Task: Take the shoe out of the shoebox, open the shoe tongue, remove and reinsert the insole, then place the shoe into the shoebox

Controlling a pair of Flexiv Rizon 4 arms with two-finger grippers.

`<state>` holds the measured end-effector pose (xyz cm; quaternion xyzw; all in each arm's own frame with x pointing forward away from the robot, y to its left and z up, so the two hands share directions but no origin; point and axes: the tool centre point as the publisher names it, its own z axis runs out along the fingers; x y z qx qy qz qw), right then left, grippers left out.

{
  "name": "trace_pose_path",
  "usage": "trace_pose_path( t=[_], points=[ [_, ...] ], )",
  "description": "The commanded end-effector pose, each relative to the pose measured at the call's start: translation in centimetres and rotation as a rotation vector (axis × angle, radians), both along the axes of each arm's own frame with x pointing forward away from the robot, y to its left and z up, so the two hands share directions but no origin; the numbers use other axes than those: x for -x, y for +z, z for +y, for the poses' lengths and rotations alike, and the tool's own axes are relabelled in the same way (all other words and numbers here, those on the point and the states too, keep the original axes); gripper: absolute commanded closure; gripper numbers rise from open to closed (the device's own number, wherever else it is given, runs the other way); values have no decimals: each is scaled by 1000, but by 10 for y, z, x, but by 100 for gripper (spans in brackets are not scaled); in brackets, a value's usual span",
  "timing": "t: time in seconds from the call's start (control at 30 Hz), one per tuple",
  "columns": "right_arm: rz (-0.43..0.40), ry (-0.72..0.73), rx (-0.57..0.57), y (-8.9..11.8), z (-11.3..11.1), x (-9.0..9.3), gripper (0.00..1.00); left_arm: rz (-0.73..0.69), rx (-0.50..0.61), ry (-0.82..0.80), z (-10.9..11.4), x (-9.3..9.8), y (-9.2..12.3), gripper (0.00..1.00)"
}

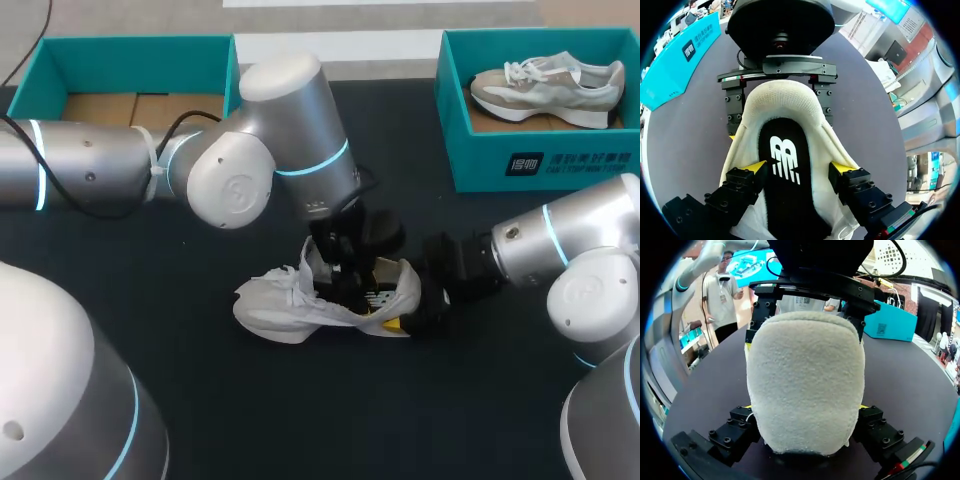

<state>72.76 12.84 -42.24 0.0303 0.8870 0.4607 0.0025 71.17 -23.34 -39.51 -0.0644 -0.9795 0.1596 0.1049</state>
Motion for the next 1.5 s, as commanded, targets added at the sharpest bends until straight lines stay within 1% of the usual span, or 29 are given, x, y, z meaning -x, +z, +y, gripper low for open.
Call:
trace_pose_path(
  t=[0.03,0.07,0.1,0.17,0.37,0.5,0.57,0.67,0.7,0.77,0.8,0.83,0.87,0.9,0.97,1.0,1.23,1.4,1.5],
  points=[
    [0,-2,3,4,1,-1,100,-37,-19,15,-1,2,-4,17],
    [0,-2,3,4,1,-1,100,-47,-24,18,0,2,-3,18],
    [0,-2,3,4,1,-1,100,-55,-32,21,0,3,-3,22],
    [0,-2,3,4,1,-1,100,-71,-50,27,2,3,-4,22],
    [0,-2,3,4,1,-1,100,-98,-78,49,8,0,-12,36],
    [0,-2,3,4,1,-1,100,-125,-104,61,11,-6,-15,30],
    [0,-2,3,4,1,-1,100,-127,-107,60,12,-9,-17,24],
    [0,-2,3,4,1,-1,100,-129,-118,61,13,-12,-22,25],
    [0,-2,3,4,1,-1,100,-136,-129,65,13,-12,-22,27],
    [0,-2,3,4,1,-1,100,-140,-136,66,13,-12,-24,35],
    [0,-2,3,4,1,-1,100,-141,-140,68,13,-12,-25,49],
    [0,-2,3,4,1,-1,100,-143,-144,72,14,-12,-26,55],
    [0,-2,3,4,1,-1,100,-142,-145,74,14,-12,-27,64],
    [0,-2,3,4,1,-1,100,-140,-147,78,14,-12,-27,77],
    [0,-2,3,4,1,-1,100,-147,-156,85,15,-11,-25,97],
    [0,-2,3,4,1,-1,100,-152,-158,88,16,-11,-23,100],
    [0,-2,3,4,1,-1,100,-167,-173,110,20,-2,-8,100],
    [0,-2,3,4,1,-1,100,-152,-142,144,24,4,8,100],
    [0,-2,3,4,1,-1,100,-142,-124,168,27,7,11,100]
  ],
)
